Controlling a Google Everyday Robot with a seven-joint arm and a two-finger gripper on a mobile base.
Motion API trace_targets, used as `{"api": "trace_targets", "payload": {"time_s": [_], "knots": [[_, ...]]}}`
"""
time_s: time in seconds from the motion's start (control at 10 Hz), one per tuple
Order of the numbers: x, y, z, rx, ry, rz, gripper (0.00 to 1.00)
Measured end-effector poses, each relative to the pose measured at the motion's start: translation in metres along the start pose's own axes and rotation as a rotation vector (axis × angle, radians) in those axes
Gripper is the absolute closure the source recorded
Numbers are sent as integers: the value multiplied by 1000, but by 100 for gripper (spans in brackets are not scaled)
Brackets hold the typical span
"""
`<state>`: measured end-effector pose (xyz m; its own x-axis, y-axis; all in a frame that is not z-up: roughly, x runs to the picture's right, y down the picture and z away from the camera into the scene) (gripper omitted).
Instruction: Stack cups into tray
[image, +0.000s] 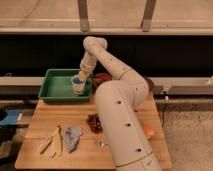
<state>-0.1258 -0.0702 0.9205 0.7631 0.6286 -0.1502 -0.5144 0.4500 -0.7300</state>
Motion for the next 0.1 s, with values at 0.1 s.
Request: {"api": "trace_targets", "payload": {"time_s": [0.1], "knots": [[5, -3, 4, -21, 0, 5, 97]]}}
